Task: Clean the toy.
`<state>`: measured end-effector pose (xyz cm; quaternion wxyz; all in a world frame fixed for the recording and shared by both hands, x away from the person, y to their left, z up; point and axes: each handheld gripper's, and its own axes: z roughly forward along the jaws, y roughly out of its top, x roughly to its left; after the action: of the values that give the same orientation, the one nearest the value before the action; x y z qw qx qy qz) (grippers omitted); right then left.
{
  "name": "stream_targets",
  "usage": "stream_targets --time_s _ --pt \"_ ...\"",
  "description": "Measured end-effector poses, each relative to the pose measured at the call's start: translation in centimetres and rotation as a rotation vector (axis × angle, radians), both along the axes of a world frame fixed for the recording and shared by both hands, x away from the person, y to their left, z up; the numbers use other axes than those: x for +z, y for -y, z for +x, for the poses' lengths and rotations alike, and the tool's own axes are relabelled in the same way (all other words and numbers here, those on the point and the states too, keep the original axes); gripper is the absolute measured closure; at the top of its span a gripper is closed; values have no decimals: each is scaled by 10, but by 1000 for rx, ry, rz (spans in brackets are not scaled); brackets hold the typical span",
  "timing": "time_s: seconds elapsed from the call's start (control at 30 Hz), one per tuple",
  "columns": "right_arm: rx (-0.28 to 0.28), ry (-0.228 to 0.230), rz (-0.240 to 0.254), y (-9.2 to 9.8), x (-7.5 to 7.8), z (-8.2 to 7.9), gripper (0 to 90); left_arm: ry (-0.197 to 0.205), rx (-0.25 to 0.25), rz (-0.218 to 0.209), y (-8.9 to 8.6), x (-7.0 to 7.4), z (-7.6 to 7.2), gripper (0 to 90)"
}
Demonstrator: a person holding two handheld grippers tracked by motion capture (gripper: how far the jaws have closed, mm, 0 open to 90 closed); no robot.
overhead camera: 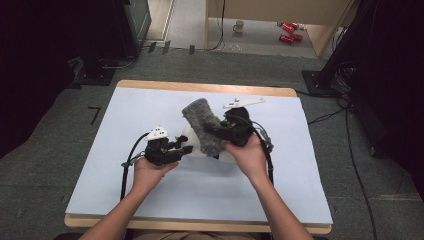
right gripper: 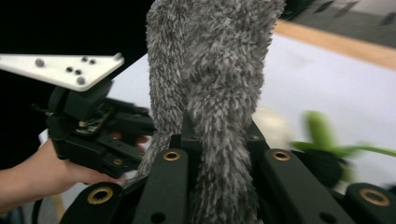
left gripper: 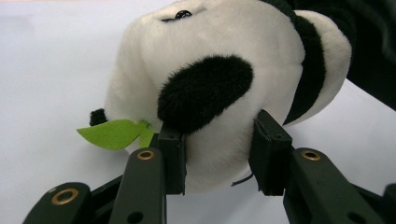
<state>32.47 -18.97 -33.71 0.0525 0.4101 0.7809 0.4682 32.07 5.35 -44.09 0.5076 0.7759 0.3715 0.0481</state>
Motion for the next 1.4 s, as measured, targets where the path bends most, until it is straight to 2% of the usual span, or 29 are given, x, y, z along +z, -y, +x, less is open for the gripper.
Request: stream_targets --time_s 0.1,0.17,0.23,0.4,0.5,0.57,0.6,0.67,0.77,0.93,1.03,1.13,1.27,1.4 --pt "39 -25 -24 -17 -13 1 779 3 1 7 0 0 -2 619" --pt "59 -58 -28 -24 -23 4 778 10 2 14 1 1 -4 620" --pt "62 -71 -61 -28 -32 6 777 12 8 36 1 0 -4 621" --pt "58 -62 -88 -18 -41 13 777 -5 6 41 -2 -3 0 622" --pt "25 -42 -126 -10 -40 13 776 -21 12 35 -5 -4 4 623" --pt "-12 -24 -176 -2 -38 13 776 -40 14 21 -8 -4 7 622" --pt "-35 -29 -192 3 -38 13 777 -43 10 16 -9 -4 9 621" --pt "-49 -53 -165 16 -38 15 777 -40 4 16 -8 -4 10 622" --pt "-80 -60 -156 29 -35 16 775 -37 -3 12 -8 -4 12 622" --pt "-155 -20 -199 48 -26 14 779 -50 -11 -2 -9 -5 16 622" --pt "-189 -24 -182 63 -24 14 784 -47 -15 -9 -7 -5 16 621" --pt "-198 -34 -166 67 -26 13 784 -43 -18 -7 -6 -5 17 622" --pt "-207 -25 -168 71 -24 13 787 -45 -20 -9 -6 -5 18 622" --pt "-237 -19 -156 81 -21 12 787 -51 -19 -17 -6 -5 19 622"
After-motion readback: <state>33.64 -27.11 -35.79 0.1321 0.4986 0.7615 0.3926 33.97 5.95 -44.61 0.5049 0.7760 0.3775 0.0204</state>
